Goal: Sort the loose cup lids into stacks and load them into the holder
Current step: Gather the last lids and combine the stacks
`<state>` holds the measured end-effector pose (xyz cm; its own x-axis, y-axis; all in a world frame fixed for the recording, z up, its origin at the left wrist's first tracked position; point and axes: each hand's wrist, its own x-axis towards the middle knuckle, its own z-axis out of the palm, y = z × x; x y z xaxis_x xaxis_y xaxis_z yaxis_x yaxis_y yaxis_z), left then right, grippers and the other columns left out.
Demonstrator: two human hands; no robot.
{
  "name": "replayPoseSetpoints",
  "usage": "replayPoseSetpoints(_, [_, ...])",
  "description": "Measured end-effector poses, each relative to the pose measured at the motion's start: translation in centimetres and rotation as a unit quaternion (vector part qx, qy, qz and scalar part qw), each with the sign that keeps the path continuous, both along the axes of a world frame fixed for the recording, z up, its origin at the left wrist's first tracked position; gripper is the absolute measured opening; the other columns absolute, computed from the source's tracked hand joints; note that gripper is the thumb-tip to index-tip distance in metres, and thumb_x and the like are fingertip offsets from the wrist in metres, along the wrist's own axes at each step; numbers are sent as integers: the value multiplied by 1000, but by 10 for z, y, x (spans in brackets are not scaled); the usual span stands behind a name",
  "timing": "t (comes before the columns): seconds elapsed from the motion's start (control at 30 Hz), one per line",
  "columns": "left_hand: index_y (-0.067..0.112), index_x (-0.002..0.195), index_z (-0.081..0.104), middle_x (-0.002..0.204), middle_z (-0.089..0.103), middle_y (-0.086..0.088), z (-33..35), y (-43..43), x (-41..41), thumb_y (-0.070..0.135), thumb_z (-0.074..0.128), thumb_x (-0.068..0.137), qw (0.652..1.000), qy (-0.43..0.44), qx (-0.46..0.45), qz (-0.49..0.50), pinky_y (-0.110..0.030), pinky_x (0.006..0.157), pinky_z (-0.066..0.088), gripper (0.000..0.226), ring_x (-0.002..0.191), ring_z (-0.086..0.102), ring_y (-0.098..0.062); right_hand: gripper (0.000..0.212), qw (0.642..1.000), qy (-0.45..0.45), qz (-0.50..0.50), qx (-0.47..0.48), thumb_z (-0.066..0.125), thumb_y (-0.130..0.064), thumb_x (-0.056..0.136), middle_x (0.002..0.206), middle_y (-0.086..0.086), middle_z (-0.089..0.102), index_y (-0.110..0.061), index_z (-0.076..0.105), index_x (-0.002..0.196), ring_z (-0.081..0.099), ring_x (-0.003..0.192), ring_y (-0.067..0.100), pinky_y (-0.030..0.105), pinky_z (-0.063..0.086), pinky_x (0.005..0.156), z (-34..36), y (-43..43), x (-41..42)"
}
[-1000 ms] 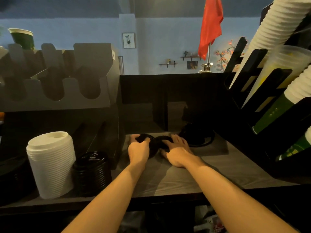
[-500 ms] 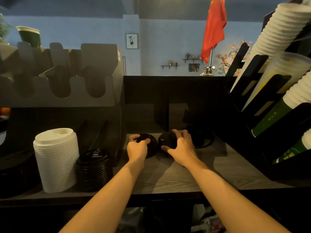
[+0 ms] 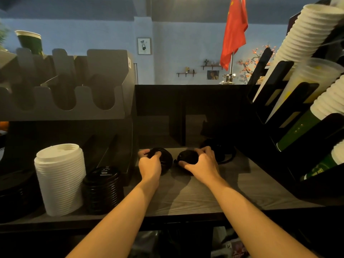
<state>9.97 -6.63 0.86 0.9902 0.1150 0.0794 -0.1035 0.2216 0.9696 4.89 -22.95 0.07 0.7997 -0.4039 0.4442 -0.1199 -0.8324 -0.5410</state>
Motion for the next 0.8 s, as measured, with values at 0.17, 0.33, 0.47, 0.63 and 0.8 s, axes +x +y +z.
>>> replayPoseSetpoints(0.17, [21, 122, 49, 109, 61, -2, -3, -4, 3, 20, 66, 97, 998, -17, 47, -39, -29, 74, 51, 30, 88, 58, -12, 79, 997, 61, -7, -44, 72, -68, 75, 137, 2, 42, -22, 55, 136, 39, 130, 23, 36, 41, 102, -1, 2, 1])
replayPoseSetpoints(0.33, [25, 123, 50, 122, 61, -5, 2, -10, -1, 21, 64, 98, 998, -28, 32, -44, -46, 96, 56, 29, 106, 62, -23, 43, 998, -41, 55, -9, 68, -38, 88, 130, -6, 45, -28, 59, 128, 47, 120, 19, 31, 40, 101, 4, -12, -1])
replayPoseSetpoints(0.47, [24, 124, 49, 122, 61, -1, 5, -29, -8, 15, 66, 97, 991, -96, 45, -76, -34, 92, 57, 33, 108, 63, -19, 29, 996, -91, -6, 6, 66, -22, 88, 123, -4, 51, -24, 61, 117, 54, 111, 21, 34, 48, 91, 3, -28, 6])
replayPoseSetpoints(0.63, [30, 123, 47, 109, 61, 8, 10, -66, -1, 20, 67, 97, 988, -127, 63, -61, -29, 80, 57, 34, 94, 61, -6, 29, 985, -133, -64, -84, 66, -18, 86, 120, 5, 54, -18, 63, 115, 54, 110, 25, 38, 48, 90, 1, -43, 20])
replayPoseSetpoints(0.8, [23, 123, 49, 119, 57, 2, 9, -107, 19, 12, 69, 94, 993, -98, 23, -69, -29, 87, 47, 37, 111, 58, -18, 41, 975, -94, -131, -151, 59, -25, 91, 143, 5, 42, -20, 56, 131, 42, 128, 24, 35, 36, 103, 9, -92, 28])
